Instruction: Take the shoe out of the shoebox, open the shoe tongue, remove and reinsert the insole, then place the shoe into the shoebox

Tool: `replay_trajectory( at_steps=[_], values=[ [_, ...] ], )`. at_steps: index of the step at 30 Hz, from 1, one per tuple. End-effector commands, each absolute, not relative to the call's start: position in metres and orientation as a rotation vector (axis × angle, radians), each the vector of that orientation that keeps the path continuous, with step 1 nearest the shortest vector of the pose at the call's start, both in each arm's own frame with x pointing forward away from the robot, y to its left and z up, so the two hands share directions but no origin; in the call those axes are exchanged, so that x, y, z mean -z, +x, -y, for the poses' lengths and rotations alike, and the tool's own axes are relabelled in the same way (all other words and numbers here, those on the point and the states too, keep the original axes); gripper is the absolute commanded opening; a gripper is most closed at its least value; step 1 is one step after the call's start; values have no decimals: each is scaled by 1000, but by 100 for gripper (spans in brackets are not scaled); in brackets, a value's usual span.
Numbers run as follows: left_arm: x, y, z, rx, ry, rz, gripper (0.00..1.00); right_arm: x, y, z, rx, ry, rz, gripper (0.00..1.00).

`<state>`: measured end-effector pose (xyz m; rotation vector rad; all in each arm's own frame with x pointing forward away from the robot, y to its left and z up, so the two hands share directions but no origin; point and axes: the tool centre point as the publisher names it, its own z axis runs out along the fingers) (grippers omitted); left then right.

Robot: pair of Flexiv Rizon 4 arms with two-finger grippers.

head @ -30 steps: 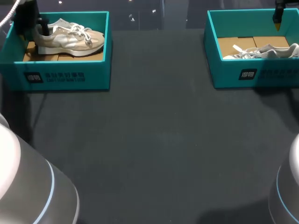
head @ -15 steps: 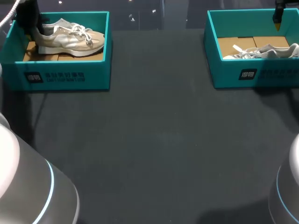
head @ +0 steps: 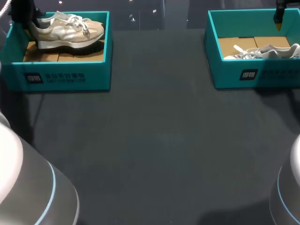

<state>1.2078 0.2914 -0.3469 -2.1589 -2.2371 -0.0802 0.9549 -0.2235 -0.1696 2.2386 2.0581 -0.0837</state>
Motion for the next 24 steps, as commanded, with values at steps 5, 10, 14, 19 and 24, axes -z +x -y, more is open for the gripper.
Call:
replay_trajectory(
  at_steps=[5, 10, 14, 19, 24],
  values=[
    [304, 1203, -301, 75, -2210, 2249, 0, 170, 955, 223, 84, 2239, -2056, 100],
    [281, 1197, -302, 79, -2229, 2249, 0, 170, 955, 223, 84, 2239, -2056, 100],
    [267, 1191, -301, 112, -2244, 2239, 0, 170, 955, 223, 84, 2239, -2056, 100],
    [256, 1182, -298, 174, -2247, 2238, 0, 170, 955, 223, 84, 2239, -2056, 100],
    [242, 1178, -294, 212, -2230, 2244, 0, 170, 955, 223, 84, 2239, -2056, 100]
  ],
)
